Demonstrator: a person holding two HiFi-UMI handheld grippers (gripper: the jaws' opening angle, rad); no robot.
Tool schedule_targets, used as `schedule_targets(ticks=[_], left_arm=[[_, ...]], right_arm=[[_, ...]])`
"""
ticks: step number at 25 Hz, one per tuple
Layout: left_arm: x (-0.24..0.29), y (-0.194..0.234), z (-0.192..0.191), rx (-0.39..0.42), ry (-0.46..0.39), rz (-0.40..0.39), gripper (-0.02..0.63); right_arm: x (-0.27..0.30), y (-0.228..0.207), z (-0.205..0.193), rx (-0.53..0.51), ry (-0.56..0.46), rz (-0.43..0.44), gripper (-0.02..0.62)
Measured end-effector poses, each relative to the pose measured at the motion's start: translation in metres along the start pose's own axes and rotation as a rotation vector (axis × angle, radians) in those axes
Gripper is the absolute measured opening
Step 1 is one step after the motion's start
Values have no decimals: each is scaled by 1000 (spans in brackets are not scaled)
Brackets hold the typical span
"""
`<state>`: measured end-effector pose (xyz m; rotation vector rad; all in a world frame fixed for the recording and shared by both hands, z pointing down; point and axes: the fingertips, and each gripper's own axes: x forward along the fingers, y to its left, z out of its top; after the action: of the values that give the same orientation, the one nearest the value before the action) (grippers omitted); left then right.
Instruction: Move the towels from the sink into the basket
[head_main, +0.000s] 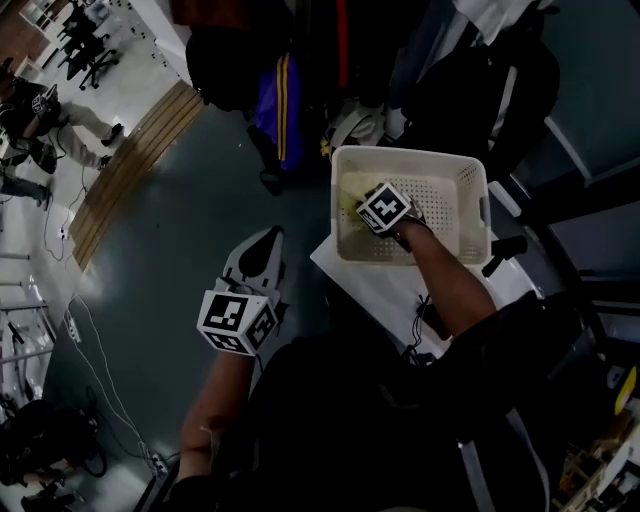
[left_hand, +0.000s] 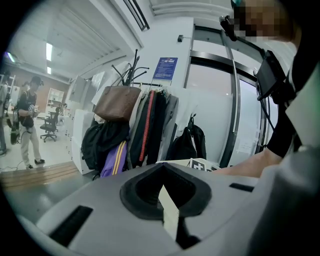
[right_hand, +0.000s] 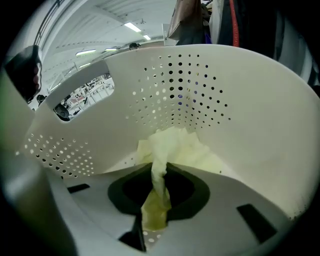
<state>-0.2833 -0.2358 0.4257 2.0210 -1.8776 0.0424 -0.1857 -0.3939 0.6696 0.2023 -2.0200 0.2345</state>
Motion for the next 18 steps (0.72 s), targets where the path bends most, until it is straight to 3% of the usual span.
schedule_targets(ticks=[5,11,18], left_arm=[[-13,0,-1,3,-6,4,3],[-34,-4,1,17,-32,-13,3],[-65,-17,10,34,-75,-70,3]], right_arm=[[-6,3,2,21,-4,-7,173],[-40,9,21,35,-88,-60,202],[-126,27,57,37,-286,-163,203]])
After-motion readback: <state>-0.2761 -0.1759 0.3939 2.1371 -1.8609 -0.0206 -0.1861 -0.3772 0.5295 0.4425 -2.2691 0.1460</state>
